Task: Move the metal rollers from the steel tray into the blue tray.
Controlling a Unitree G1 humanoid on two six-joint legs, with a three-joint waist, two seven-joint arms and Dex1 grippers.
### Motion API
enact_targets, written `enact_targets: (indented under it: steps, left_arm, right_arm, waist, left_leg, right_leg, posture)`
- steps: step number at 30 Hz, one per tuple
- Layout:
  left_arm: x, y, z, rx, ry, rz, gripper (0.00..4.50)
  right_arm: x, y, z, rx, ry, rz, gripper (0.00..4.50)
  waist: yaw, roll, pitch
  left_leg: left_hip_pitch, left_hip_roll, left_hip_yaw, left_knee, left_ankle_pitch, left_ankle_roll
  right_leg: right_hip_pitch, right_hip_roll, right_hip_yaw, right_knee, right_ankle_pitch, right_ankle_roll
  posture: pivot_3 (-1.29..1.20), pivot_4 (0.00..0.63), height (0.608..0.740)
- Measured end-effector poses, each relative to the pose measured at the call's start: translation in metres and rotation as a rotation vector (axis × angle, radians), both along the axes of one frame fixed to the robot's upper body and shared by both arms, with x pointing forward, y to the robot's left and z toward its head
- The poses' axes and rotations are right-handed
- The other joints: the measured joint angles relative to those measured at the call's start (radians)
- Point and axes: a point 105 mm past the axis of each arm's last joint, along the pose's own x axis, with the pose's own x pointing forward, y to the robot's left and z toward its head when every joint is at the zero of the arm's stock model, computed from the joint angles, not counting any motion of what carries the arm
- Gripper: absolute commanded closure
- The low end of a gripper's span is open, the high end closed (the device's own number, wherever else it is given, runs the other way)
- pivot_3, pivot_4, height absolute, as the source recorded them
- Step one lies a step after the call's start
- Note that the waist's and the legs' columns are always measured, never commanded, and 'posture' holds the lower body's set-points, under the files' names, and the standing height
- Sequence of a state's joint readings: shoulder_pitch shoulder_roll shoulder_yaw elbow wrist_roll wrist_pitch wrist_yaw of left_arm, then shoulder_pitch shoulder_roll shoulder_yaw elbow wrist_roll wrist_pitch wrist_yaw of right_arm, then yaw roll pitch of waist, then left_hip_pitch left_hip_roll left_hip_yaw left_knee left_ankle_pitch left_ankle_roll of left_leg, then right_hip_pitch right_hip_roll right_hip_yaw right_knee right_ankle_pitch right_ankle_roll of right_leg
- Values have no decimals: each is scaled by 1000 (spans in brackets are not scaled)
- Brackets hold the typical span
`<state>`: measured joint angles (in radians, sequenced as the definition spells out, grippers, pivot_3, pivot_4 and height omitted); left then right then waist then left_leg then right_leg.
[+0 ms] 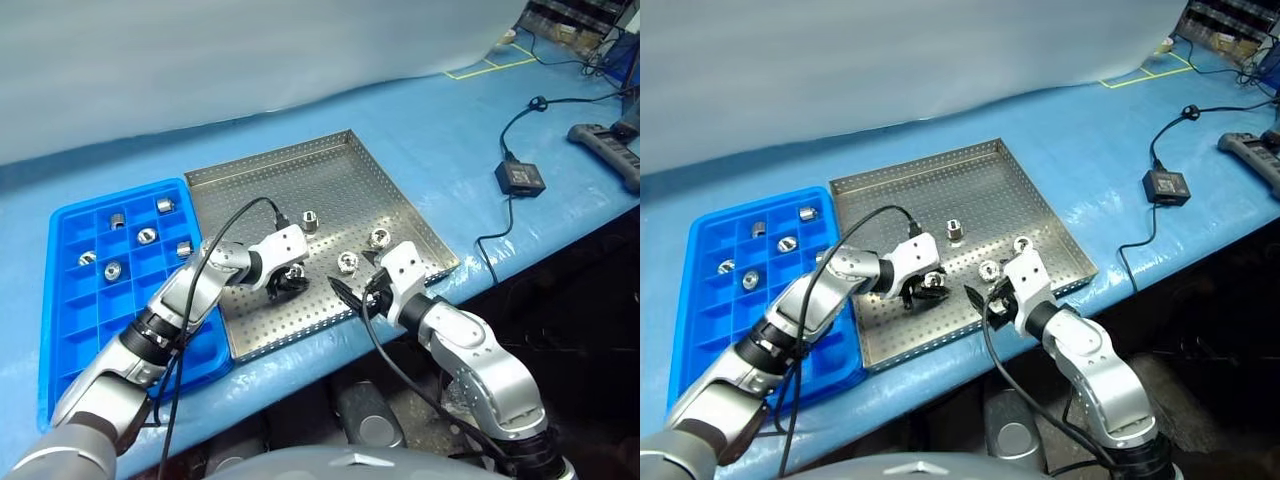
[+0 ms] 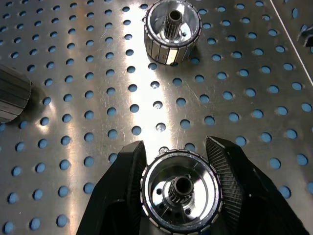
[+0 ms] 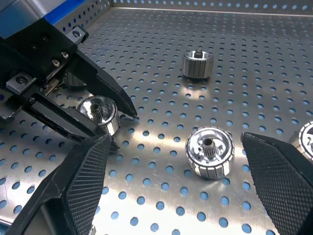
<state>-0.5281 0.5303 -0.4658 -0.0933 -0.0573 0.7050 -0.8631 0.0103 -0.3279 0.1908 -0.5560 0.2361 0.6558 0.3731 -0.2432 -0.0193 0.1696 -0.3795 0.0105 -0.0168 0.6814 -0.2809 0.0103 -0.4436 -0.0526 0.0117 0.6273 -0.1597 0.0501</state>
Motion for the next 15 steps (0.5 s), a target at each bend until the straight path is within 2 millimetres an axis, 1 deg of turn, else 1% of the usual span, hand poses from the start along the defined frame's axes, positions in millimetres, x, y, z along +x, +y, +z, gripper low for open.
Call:
enact_targets:
  steps: [1,2,4,5,6,7,9,10,12,14,15]
  left_arm:
    - [2,0,11,-55,-17,46,2751]
    - [6,-1,27,-122,-55,94,2752]
    - [11,3,64,-271,-150,202,2752]
    - [13,8,82,-336,-204,260,2752]
    - [14,15,93,-374,-243,317,2752]
    - [12,30,103,-428,-297,421,2752]
    - [8,55,103,-456,-344,574,2752]
    - [0,72,99,-466,-372,683,2752]
    - [-18,100,85,-452,-389,880,2752]
    - [-35,121,71,-399,-398,1025,2752]
    - [-40,126,69,-380,-409,1067,2752]
  right_arm:
    - [1,3,2,0,-8,15,0]
    - [3,7,4,1,-14,33,0]
    - [4,17,7,8,-23,79,0]
    - [5,23,10,15,-29,98,0]
    - [6,27,12,20,-35,116,0]
    - [7,34,14,24,-44,140,0]
    - [10,42,18,37,-56,165,0]
    - [11,49,20,42,-59,187,0]
    - [13,61,25,53,-71,236,0]
    - [12,73,32,70,-93,283,0]
    - [12,76,33,74,-97,296,0]
  waist:
    - [3,0,0]
    - [9,-1,1]
    - [18,-1,1]
    - [22,-1,1]
    - [25,-1,1]
    - [24,-1,1]
    - [34,-1,1]
    - [37,-1,1]
    - [52,-1,1]
    - [83,-2,1]
    - [101,-3,1]
  left_leg:
    - [0,0,0,0,0,0]
    - [-1,0,0,0,0,0]
    - [-1,0,0,0,0,0]
    - [0,0,0,0,0,0]
    - [0,0,0,0,0,1]
    - [1,0,1,-1,-1,1]
    - [1,1,1,-1,-1,1]
    - [2,1,1,-2,-1,1]
    - [1,1,1,-2,-1,1]
    - [1,1,-1,-1,-1,1]
    - [1,0,-1,-1,-1,1]
  right_leg:
    - [0,0,0,0,1,1]
    - [0,0,1,0,1,2]
    - [0,0,1,-1,2,3]
    - [0,0,1,-1,3,4]
    - [0,0,1,-1,3,5]
    - [0,1,2,-1,3,5]
    - [0,2,2,-1,3,5]
    - [0,2,3,-1,3,5]
    - [-1,2,3,-1,3,5]
    - [0,2,1,-1,3,5]
    - [0,2,1,-1,3,4]
  posture:
    - [-212,150,740]
    - [-203,150,740]
    - [-190,150,740]
    - [-184,150,740]
    - [-161,150,740]
    - [-155,150,740]
    - [-122,150,740]
    - [-111,150,740]
    - [-84,150,740]
    - [-41,150,740]
    - [-41,150,740]
